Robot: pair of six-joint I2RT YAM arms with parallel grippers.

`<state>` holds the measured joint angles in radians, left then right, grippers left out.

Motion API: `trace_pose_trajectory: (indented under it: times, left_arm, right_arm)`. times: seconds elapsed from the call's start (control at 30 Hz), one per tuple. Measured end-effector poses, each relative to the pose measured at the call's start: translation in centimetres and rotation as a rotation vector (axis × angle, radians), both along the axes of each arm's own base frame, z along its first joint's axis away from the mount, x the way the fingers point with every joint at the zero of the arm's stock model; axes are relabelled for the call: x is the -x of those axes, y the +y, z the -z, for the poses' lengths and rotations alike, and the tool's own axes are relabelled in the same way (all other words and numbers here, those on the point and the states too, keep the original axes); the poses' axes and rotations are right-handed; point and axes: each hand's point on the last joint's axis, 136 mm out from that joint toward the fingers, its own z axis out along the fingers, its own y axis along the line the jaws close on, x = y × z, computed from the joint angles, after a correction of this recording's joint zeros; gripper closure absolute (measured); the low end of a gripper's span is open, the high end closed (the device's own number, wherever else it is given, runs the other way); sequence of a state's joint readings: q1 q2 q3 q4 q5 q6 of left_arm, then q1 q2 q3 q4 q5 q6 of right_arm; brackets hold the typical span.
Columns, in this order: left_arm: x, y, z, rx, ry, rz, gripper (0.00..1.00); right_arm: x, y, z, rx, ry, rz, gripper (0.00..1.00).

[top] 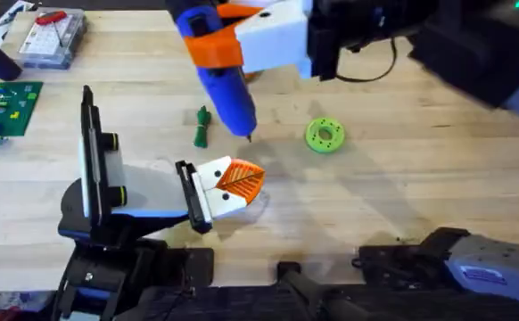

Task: Pick up the gripper from the table and insert it into the empty holder that is missing its gripper. Then pick up a screw, insert it into the mounting hole, and use the screwdriver to tighten it. Finally, clean up the table by picking up the vegetable and placing it into the bucket.

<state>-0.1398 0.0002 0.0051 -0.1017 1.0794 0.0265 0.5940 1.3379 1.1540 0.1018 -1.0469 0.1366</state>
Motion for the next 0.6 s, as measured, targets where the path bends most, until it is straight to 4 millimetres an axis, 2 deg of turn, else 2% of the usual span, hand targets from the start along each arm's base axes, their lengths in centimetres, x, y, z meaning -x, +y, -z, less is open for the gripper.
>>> trace_pose_trajectory:
  times: [0.13,0.3,0.4,0.47,0.6]
  left_arm:
    - [0.0,0.0,0.0,0.0,0.001,0.0,0.985]
    - [0.0,0.0,0.0,0.0,0.001,0.001,0.985]
    - [0.0,0.0,0.0,0.0,0.001,0.0,0.985]
    - [0.0,0.0,0.0,0.0,0.001,0.001,0.985]
    - [0.0,0.0,0.0,0.0,0.001,0.001,0.985]
  right_arm:
    - [-1.9,-0.9,0.9,0.153,-0.024,0.139,0.894]
    - [-3.8,-2.5,-0.8,0.272,-0.195,0.282,0.894]
    - [-5.3,-3.6,-1.1,0.336,-0.27,0.377,0.894]
    - [-6.0,-4.4,-0.4,0.398,-0.283,0.43,0.894]
    - [-7.1,-6.9,2.6,0.574,-0.262,0.529,0.894]
